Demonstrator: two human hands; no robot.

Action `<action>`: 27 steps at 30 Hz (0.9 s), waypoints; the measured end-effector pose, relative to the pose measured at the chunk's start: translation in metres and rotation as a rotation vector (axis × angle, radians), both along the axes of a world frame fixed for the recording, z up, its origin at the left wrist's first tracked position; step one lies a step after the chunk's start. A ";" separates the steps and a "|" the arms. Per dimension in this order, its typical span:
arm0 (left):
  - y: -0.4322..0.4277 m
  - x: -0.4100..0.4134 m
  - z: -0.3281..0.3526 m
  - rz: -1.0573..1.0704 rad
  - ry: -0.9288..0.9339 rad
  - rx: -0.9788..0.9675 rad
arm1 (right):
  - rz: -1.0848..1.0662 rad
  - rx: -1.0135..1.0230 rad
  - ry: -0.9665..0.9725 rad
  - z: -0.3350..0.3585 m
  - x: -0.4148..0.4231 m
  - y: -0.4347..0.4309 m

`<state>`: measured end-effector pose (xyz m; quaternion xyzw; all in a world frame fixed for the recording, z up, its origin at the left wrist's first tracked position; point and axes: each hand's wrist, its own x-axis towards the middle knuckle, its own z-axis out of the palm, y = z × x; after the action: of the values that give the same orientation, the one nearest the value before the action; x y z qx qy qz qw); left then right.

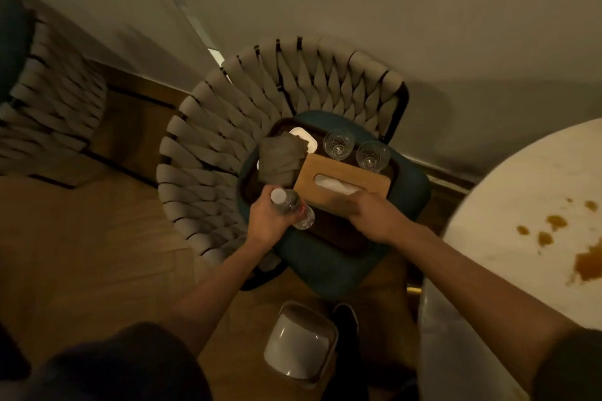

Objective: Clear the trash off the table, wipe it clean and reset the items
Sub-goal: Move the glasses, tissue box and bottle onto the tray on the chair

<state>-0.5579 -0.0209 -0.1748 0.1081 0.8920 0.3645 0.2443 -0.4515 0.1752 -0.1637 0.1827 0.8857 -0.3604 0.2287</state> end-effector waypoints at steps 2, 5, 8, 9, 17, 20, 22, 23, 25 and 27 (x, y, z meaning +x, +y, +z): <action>-0.001 -0.010 -0.023 0.020 -0.030 -0.026 | 0.074 0.074 -0.105 -0.029 -0.004 -0.004; 0.002 -0.017 -0.051 0.035 -0.073 -0.072 | 0.158 0.131 -0.281 -0.060 -0.006 -0.007; 0.000 -0.019 -0.074 0.066 -0.104 -0.102 | 0.172 0.131 -0.387 -0.077 -0.003 -0.016; 0.000 -0.020 -0.080 0.072 -0.108 -0.107 | 0.158 0.118 -0.395 -0.081 -0.003 -0.017; 0.010 -0.027 -0.081 0.054 -0.134 -0.153 | 0.104 0.026 -0.341 -0.084 0.001 -0.008; 0.018 -0.021 -0.052 0.056 -0.026 -0.063 | -0.027 -0.029 -0.182 -0.063 0.010 0.001; 0.030 -0.014 -0.026 0.004 0.104 0.022 | -0.150 -0.045 -0.002 -0.041 0.022 0.009; 0.040 -0.009 -0.012 -0.033 0.149 0.065 | -0.223 -0.048 0.096 -0.027 0.029 0.015; 0.063 0.007 0.017 -0.126 0.179 0.170 | -0.367 -0.051 0.242 0.003 0.046 0.027; 0.093 0.028 0.044 -0.232 0.154 0.264 | -0.485 -0.063 0.336 0.030 0.065 0.042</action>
<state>-0.5295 0.0720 -0.1311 0.2689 0.8340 0.4386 0.1994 -0.3863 0.2174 -0.1333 0.3195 0.8301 -0.4570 -0.0081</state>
